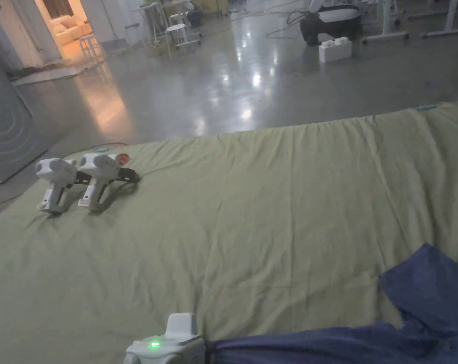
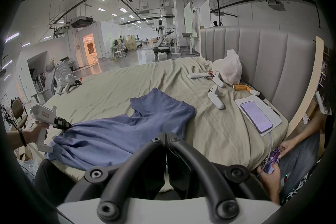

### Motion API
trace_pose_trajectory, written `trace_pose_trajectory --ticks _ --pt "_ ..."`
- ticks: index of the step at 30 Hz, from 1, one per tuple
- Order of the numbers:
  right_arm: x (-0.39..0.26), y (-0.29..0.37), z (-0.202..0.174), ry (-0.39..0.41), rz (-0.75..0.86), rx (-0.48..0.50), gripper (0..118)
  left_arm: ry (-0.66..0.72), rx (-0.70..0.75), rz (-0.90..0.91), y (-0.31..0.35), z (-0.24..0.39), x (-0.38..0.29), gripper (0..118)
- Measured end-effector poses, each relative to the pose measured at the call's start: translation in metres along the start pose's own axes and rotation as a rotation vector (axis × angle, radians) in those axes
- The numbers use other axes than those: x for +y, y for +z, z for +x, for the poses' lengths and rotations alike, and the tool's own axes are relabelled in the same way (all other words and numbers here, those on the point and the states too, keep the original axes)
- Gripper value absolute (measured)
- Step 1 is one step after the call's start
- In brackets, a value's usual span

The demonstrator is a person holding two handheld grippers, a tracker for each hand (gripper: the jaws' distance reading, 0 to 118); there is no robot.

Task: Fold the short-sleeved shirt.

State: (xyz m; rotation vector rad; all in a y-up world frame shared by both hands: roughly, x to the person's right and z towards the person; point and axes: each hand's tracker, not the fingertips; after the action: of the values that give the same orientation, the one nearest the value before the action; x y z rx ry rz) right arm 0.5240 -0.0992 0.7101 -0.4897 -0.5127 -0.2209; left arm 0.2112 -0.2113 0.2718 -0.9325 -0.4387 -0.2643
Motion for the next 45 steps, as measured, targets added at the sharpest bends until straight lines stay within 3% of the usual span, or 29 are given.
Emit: trace_pose_trajectory --ticks 5,9,10,13,14,16,19,22,24,25,26,27,28,30,32,33,37,41,45 --pt "0.016 -0.019 0.006 0.012 -0.014 0.002 0 -0.065 0.046 -0.046 -0.01 0.017 0.003 5" --pt "0.054 -0.057 0.011 0.118 0.007 0.017 2 -0.072 0.037 -0.065 -0.014 0.013 0.007 5" --pt "0.065 -0.074 0.016 0.118 0.0 0.019 10 -0.06 0.029 -0.068 -0.013 0.01 0.008 5" --pt "0.091 -0.139 0.04 0.058 -0.138 0.055 75 -0.007 0.022 -0.062 -0.001 0.01 0.009 5" --pt "0.094 -0.166 0.049 0.024 -0.182 0.08 81 -0.003 0.015 -0.053 0.007 0.012 0.006 5" --pt "0.097 -0.216 0.068 0.002 -0.273 0.044 80 0.018 -0.006 -0.035 0.01 0.014 -0.004 5" --pt "0.087 -0.281 0.078 0.064 -0.376 -0.041 80 -0.006 0.001 -0.025 0.001 0.014 -0.01 5" --pt "0.076 -0.324 0.08 0.134 -0.491 -0.026 79 0.021 -0.007 -0.049 -0.003 0.009 -0.001 5" --pt "0.069 -0.34 0.076 0.171 -0.566 -0.01 72 0.015 -0.014 -0.05 -0.003 0.008 -0.003 5" --pt "0.069 -0.34 0.074 0.18 -0.557 -0.011 64 0.011 -0.016 -0.048 -0.002 0.008 -0.003 5" --pt "0.074 -0.335 0.072 0.183 -0.538 -0.023 46 0.005 -0.019 -0.045 0.0 0.009 -0.003 5" --pt "0.078 -0.331 0.073 0.173 -0.538 0.009 15 0.003 -0.022 -0.045 0.0 0.009 -0.003 5" --pt "0.08 -0.324 0.067 0.165 -0.538 0.052 1 0.003 -0.025 -0.047 0.0 0.008 -0.002 5" --pt "0.085 -0.313 0.061 0.218 -0.509 0.019 1 0.008 -0.048 -0.061 0.004 0.001 0.003 5" --pt "0.092 -0.296 0.057 0.206 -0.481 0.086 1 0.064 -0.101 -0.066 0.025 -0.01 0.011 5" --pt "0.098 -0.281 0.055 0.212 -0.424 0.064 1 0.104 -0.144 -0.034 0.044 -0.018 0.012 5" --pt "0.129 -0.2 0.048 0.106 -0.238 0.11 1 0.134 -0.224 0.133 0.127 -0.041 0.017 5" --pt "0.164 -0.119 0.038 0.166 -0.057 0.092 1 0.14 -0.261 0.322 0.211 -0.059 0.03 4" --pt "0.216 -0.057 0.034 0.102 0.138 0.082 1 0.156 -0.309 0.492 0.28 -0.069 0.061 3"
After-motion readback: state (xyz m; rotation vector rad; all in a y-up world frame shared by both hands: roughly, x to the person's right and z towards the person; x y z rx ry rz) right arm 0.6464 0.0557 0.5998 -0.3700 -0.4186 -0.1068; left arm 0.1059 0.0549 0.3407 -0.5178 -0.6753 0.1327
